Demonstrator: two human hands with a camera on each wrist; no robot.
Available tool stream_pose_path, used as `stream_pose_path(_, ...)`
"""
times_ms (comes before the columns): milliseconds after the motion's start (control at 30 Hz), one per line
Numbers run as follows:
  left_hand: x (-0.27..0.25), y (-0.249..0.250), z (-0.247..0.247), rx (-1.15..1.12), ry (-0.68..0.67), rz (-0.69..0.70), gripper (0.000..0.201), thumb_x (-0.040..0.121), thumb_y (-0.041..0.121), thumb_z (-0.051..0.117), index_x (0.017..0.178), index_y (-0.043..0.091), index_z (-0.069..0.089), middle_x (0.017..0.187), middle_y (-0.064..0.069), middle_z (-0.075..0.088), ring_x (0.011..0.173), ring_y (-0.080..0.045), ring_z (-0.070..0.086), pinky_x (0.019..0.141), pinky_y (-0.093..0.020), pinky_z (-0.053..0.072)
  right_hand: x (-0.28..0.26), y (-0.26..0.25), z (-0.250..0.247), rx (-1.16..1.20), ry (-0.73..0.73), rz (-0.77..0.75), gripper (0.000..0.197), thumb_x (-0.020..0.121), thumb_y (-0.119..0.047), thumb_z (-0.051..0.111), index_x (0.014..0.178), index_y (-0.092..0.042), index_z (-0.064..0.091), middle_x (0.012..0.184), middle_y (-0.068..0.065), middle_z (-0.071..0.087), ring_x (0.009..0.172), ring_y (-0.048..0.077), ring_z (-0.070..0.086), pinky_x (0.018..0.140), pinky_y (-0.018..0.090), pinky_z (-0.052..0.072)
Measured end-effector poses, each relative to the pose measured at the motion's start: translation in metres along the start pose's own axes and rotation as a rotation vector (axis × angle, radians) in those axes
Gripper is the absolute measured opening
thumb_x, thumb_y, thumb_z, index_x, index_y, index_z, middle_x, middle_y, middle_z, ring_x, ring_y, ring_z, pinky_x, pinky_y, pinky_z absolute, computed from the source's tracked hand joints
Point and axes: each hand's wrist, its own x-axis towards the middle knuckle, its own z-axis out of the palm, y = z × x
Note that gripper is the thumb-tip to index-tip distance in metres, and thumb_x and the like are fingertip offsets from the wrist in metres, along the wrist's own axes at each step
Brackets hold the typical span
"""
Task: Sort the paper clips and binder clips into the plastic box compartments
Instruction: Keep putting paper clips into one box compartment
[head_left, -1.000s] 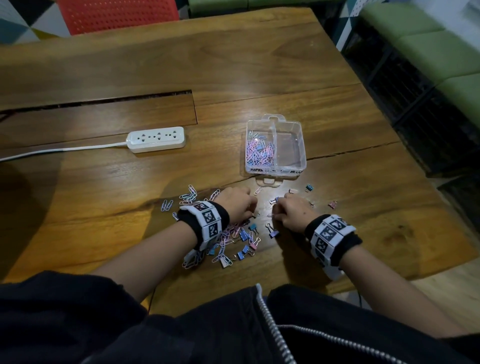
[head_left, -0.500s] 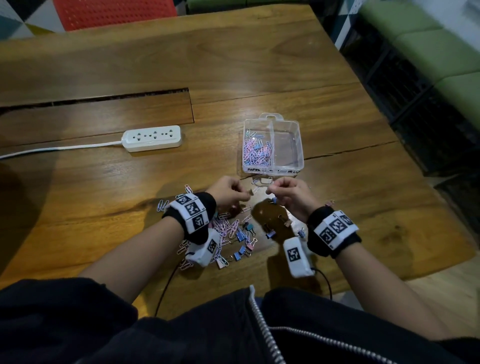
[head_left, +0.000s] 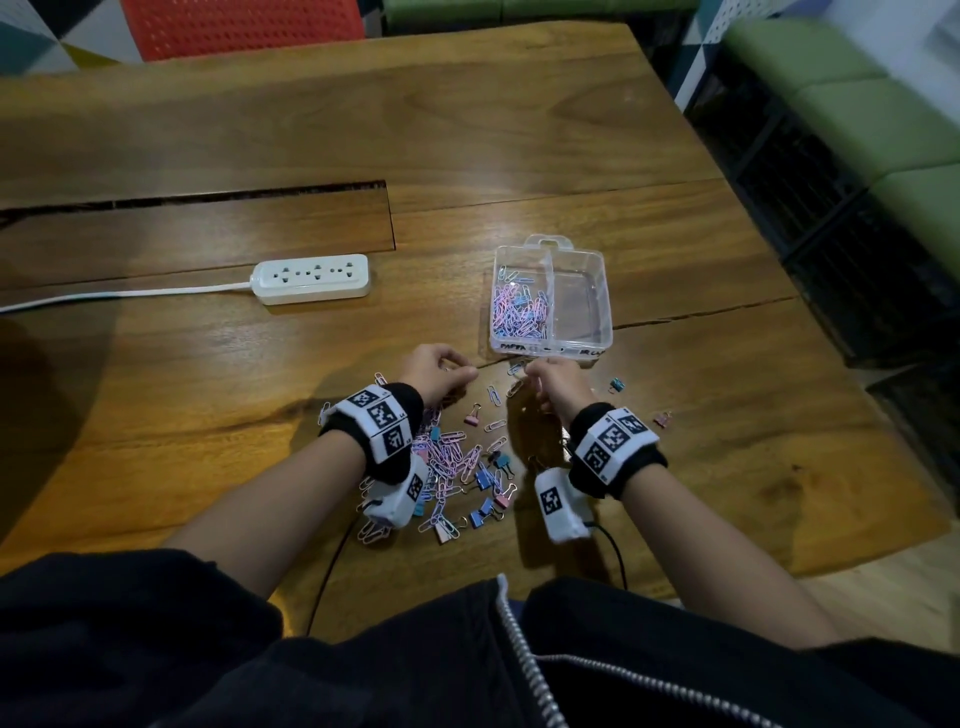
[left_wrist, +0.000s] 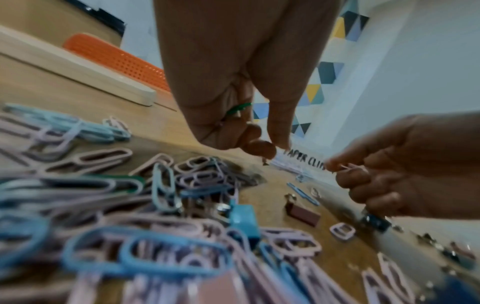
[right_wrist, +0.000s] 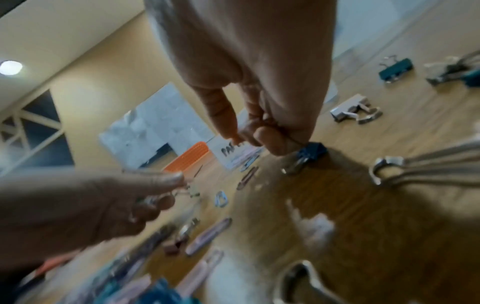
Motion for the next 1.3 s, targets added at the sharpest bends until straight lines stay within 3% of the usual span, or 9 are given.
stream_pose_path(67,0.001,0.001,0.005,0.143,0.043,0.022,0.034,0.083,0.017,0.065,0.114,0.009,0.055,0.101,-0.002,0.057,0.089,-0.019,0.057,0.069,-0.021,0.048,0.004,0.001,0.006,-0.243,0.076,-0.060,0.014,0.089,-0.015,0.047,0.091,-0.008,0.059,0.094,0.009,0.061,0.091,0.023,0.056,0.077,0.030,0.043)
stream_pose_path(167,0.001,0.003,0.012,0.253,-0.072,0.086,0.033,0.080,0.015,0.068,0.110,0.010,0.056,0.098,-0.007,0.060,0.081,-0.020,0.058,0.067,-0.028,0.051,0.004,0.002,0.012,-0.406,0.103,-0.125,0.029,0.087,-0.014,0.054,0.115,-0.009,0.053,0.120,0.011,0.057,0.109,0.026,0.054,0.085,0.028,0.041)
stream_pose_path(567,-0.007,-0.001,0.033,0.973,-0.170,0.362,0.028,0.091,0.024,0.049,0.104,0.002,0.060,0.113,-0.016,0.056,0.107,-0.031,0.054,0.090,-0.039,0.045,-0.005,0.023,-0.001,-0.911,0.032,-0.349,0.013,0.088,-0.017,0.052,0.093,-0.006,0.057,0.103,0.014,0.057,0.096,0.027,0.053,0.077,0.029,0.037)
stream_pose_path(667,-0.011,-0.005,0.034,0.933,-0.222,0.347,0.021,0.091,0.022,0.046,0.093,0.005,0.058,0.100,-0.013,0.053,0.094,-0.026,0.053,0.086,-0.037,0.046,-0.011,0.032,-0.005,-1.040,-0.027,-0.373,0.018,0.090,-0.018,0.048,0.100,-0.004,0.054,0.109,0.014,0.052,0.101,0.026,0.048,0.084,0.031,0.039)
stream_pose_path(800,-0.011,-0.003,0.026,0.296,-0.227,0.177,0.030,0.089,0.013,0.049,0.061,0.018,0.041,0.066,0.002,0.044,0.058,-0.011,0.041,0.059,-0.025,0.037,-0.013,0.039,-0.006,-1.103,-0.048,-0.353,0.028,0.086,-0.017,0.055,0.108,-0.001,0.050,0.115,0.013,0.044,0.104,0.025,0.043,0.091,0.033,0.039)
stream_pose_path(900,-0.009,-0.004,0.011,-0.310,-0.307,-0.064,0.027,0.087,-0.001,0.043,0.063,0.011,0.044,0.057,-0.001,0.051,0.042,-0.009,0.045,0.045,-0.022,0.040,-0.015,0.038,-0.006,-0.912,-0.022,-0.324,0.017,0.088,-0.016,0.053,0.099,-0.003,0.052,0.108,0.010,0.043,0.092,0.016,0.040,0.083,0.025,0.038)
stream_pose_path(967,-0.007,-0.006,0.004,-0.378,-0.327,-0.093,0.029,0.085,-0.007,0.041,0.063,0.011,0.040,0.058,-0.002,0.053,0.042,-0.010,0.045,0.043,-0.020,0.039,-0.018,0.033,-0.008,-0.728,0.000,-0.296,0.007,0.090,-0.014,0.049,0.087,-0.008,0.051,0.094,0.006,0.046,0.082,0.014,0.042,0.070,0.018,0.035)
stream_pose_path(1133,-0.006,-0.006,0.010,-0.048,-0.317,-0.008,0.025,0.088,-0.001,0.042,0.071,0.017,0.040,0.068,-0.001,0.046,0.054,-0.013,0.041,0.049,-0.021,0.036,-0.019,0.013,-0.015,0.089,-0.158,-0.120,0.016,0.086,-0.004,0.051,0.075,-0.014,0.050,0.075,0.002,0.053,0.061,0.012,0.047,0.057,0.023,0.040)
stream_pose_path(1300,-0.007,-0.006,0.017,0.578,-0.241,0.221,0.012,0.084,0.018,0.062,0.093,0.012,0.057,0.093,0.001,0.056,0.087,-0.015,0.054,0.074,-0.023,0.041,-0.015,-0.018,-0.016,0.520,-0.252,0.022,0.037,0.089,0.008,0.027,0.112,-0.010,0.050,0.069,0.002,0.045,0.059,0.011,0.039,0.055,0.023,0.033)
